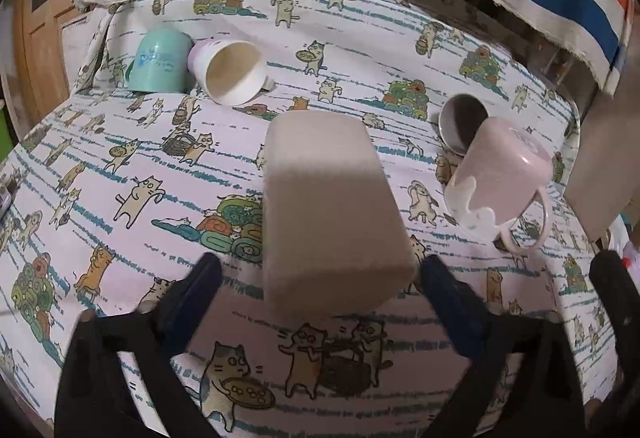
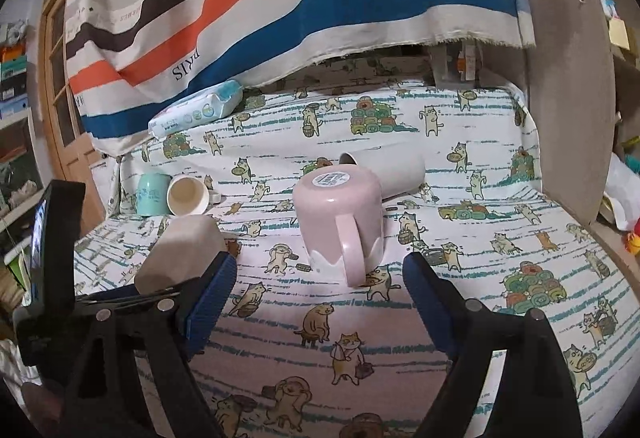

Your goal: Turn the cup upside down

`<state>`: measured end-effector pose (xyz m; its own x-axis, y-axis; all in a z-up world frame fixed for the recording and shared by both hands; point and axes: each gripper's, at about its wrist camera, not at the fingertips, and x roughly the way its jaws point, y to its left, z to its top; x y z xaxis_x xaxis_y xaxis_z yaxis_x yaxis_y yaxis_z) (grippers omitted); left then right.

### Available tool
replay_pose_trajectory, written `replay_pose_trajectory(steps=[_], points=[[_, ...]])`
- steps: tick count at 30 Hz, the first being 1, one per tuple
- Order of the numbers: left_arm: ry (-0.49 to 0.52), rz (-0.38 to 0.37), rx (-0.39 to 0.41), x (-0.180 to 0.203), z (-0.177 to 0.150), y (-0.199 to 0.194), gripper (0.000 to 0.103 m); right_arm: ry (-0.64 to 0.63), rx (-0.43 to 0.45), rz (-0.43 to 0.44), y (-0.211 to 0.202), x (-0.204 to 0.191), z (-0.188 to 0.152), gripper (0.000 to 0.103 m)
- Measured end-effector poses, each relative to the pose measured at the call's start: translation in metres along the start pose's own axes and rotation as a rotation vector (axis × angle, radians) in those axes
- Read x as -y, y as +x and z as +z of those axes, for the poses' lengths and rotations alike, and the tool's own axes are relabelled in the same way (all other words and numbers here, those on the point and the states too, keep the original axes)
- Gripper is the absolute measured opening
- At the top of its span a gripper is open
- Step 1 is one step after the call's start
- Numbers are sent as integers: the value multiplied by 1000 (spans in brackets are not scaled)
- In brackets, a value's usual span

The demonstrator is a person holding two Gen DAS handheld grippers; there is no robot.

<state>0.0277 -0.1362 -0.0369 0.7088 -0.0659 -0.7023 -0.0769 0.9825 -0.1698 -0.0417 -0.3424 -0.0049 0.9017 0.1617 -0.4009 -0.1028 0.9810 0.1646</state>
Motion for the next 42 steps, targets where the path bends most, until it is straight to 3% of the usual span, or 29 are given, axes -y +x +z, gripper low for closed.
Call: replay_pose_trajectory(steps=[2,15,31,42], points=[[41,0,-13,5,-2,0,69,-2,5,-3,-1,0,0,86],[188,55,117,-8,-7,-59,67,18,86,-14,-18,-3,7,86],[228,17,68,-26,51,-47,66,27,95,2,-18,-12,8,86],[249,18,95,-28,54,-53,66,27,58,29,1,-20,4,86]])
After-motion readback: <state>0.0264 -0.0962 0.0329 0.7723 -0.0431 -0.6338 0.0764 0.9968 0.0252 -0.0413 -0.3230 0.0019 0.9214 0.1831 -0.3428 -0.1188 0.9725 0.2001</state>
